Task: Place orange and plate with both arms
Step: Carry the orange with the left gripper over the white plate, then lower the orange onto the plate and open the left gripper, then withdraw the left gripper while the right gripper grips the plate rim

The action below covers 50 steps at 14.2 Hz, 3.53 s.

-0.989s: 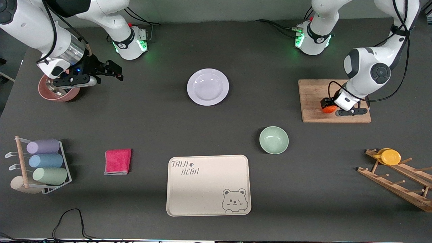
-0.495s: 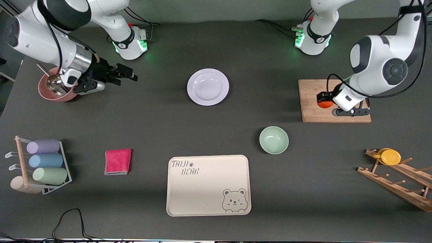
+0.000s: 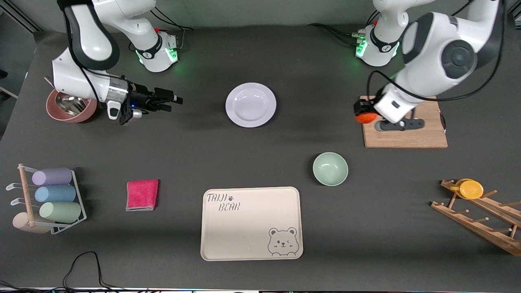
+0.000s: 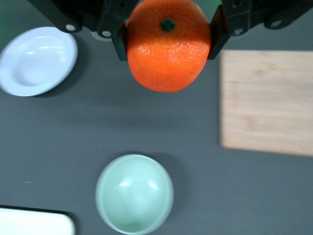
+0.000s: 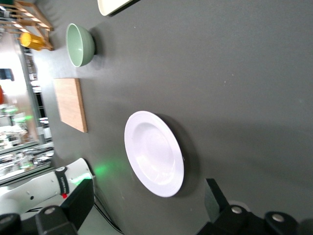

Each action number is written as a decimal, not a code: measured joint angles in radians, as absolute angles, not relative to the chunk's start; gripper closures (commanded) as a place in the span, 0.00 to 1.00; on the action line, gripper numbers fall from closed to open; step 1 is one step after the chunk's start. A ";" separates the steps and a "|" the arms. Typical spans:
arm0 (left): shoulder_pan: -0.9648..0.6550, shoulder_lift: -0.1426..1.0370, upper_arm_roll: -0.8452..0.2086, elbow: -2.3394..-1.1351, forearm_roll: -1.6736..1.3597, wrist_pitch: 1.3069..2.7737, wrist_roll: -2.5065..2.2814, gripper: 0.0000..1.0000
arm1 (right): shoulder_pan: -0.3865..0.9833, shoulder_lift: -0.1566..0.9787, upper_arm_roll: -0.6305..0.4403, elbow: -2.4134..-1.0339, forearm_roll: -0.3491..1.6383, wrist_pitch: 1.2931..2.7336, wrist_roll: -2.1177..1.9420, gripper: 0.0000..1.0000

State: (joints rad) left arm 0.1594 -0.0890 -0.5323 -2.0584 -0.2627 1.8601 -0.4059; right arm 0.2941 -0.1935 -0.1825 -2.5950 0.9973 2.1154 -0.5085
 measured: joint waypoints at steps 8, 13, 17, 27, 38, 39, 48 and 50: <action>-0.226 0.027 -0.538 -2.007 -0.173 2.067 -1.013 1.00 | 0.296 0.081 -0.205 -2.648 1.425 2.034 -1.026 0.00; -0.421 0.281 -0.536 -1.858 0.114 2.115 -1.413 1.00 | 0.296 0.169 -0.206 -2.671 1.518 1.972 -1.196 0.00; -0.505 0.439 -0.530 -1.829 0.281 2.228 -1.663 1.00 | 0.296 0.234 -0.207 -2.672 1.554 1.945 -1.270 0.00; -0.631 0.587 -0.521 -1.822 0.383 2.296 -1.917 1.00 | 0.296 0.245 -0.209 -2.671 1.554 1.945 -1.275 0.54; -0.635 0.648 -0.515 -1.820 0.445 2.369 -2.002 0.00 | 0.295 0.280 -0.210 -2.671 1.554 1.945 -1.319 0.54; -0.635 0.648 -0.515 -1.818 0.450 2.369 -2.002 0.00 | 0.295 0.285 -0.210 -2.671 1.555 1.945 -1.337 0.54; -0.490 0.535 -0.515 -1.767 0.430 2.143 -1.677 0.00 | 0.280 0.324 -0.213 -2.670 1.566 1.900 -1.423 0.54; -0.422 0.467 -0.517 -1.764 0.373 2.061 -1.498 0.00 | 0.282 0.335 -0.197 -2.670 1.616 1.899 -1.430 0.54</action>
